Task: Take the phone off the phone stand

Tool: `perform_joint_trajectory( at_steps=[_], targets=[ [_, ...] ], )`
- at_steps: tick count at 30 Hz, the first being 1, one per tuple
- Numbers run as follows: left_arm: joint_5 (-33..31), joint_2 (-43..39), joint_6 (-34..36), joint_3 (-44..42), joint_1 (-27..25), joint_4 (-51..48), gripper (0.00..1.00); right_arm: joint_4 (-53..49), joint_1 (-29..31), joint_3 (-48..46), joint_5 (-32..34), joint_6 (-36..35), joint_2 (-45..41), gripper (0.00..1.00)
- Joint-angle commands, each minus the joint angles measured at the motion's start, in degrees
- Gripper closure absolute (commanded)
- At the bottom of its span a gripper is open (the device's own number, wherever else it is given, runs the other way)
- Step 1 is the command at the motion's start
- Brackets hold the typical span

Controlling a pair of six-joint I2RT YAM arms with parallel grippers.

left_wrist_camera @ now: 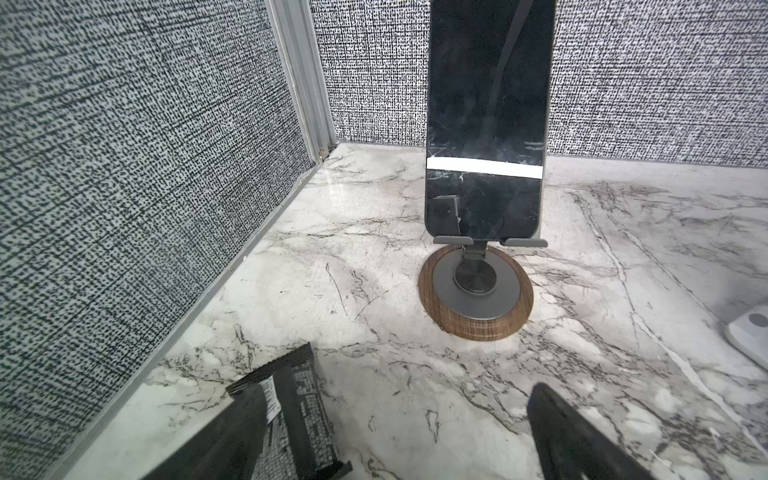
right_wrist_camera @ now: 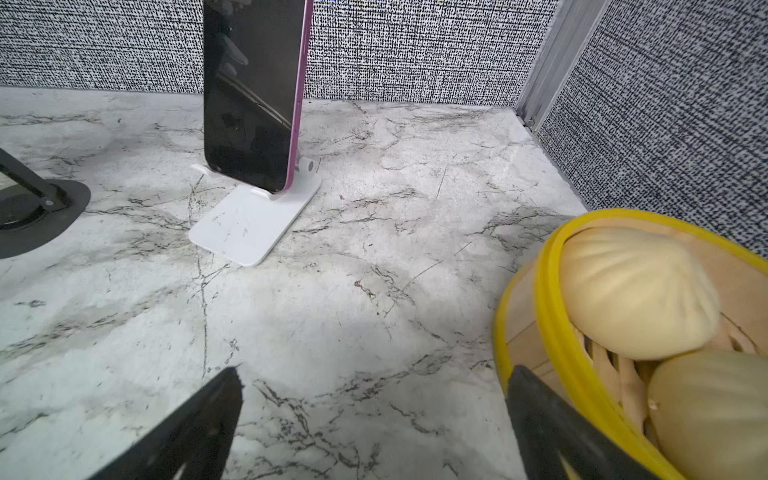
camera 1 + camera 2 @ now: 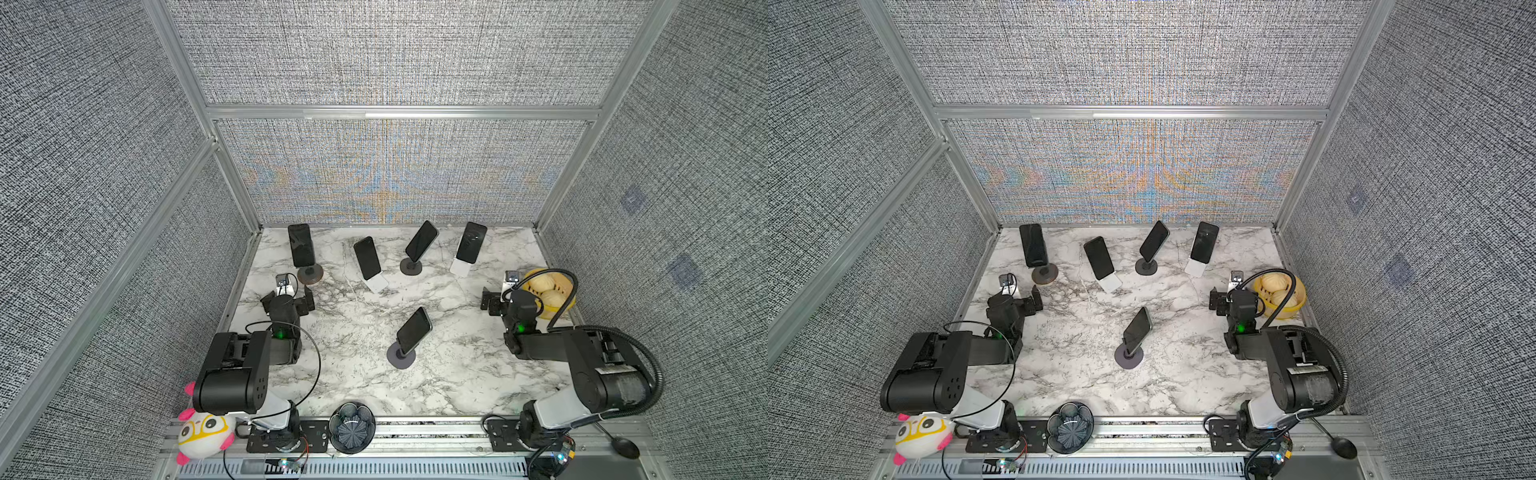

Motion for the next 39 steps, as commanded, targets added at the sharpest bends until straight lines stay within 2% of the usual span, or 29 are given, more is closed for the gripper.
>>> perform_joint_trajectory(
  at_steps=[1,26,31,32,35,39],
  targets=[
    [0.05,-0.15,0.33,-0.04,-0.02,1.54,0.02,0.74,0.07,-0.05,0.33,0.03,0.19,0.01],
    [0.38,0.01,0.23,0.55,-0.04,0.57,0.01,-1.13,-0.73,1.01,-1.17,0.6,0.47,0.01],
    [2.84,-1.91,1.19,0.21,-0.04,-0.22,0.05,0.67,-1.06,0.17,-1.97,0.54,-0.17,0.01],
    [2.11,-4.28,1.34,-0.15,0.03,-1.16,0.05,-3.54,-0.86,1.41,-1.42,0.56,-1.99,0.01],
    [-0.01,-14.2,0.15,1.44,-0.03,-13.21,0.04,-18.41,-0.75,6.5,0.29,1.06,-8.57,0.01],
    [1.83,-22.91,0.79,5.76,-0.18,-26.21,0.04,-30.66,-0.08,11.5,-1.68,1.16,-14.63,0.01]
  ],
)
